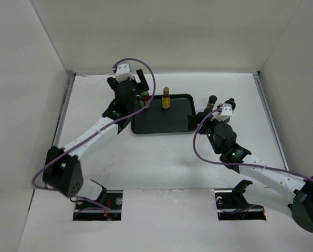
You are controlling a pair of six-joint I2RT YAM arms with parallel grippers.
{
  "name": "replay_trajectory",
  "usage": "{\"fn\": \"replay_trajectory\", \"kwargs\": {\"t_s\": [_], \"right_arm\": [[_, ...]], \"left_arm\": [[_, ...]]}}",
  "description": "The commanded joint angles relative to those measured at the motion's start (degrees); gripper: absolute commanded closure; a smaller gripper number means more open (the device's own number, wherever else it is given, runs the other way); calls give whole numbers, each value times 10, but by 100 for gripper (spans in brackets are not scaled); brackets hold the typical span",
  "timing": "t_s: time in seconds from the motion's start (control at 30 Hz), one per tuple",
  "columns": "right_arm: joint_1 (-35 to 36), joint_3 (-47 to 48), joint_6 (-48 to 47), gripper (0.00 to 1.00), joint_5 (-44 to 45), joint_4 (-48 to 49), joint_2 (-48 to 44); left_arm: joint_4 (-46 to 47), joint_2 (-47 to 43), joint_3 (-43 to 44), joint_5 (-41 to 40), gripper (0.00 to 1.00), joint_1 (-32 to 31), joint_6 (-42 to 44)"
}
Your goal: Organize the condiment bottles
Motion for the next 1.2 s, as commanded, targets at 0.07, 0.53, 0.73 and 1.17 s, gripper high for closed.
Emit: {"fn": "replay_trajectory", "kwargs": {"t_s": [0.07,0.53,0.73,1.17], "right_arm": [[0,19,2,0,-4,12,-4],[0,23,1,0,-4,12,9],[1,26,1,0,-5,12,16],[2,28,1,0,-5,12,27]], "left_arm": [[-48,-150,-114,-40,11,37,-53],[-49,-91,-181,-17,24,118,-104],[-40,-37,-159,-19,41,136,-109],[-46,-136,-169,-46,78,104,-107]]}}
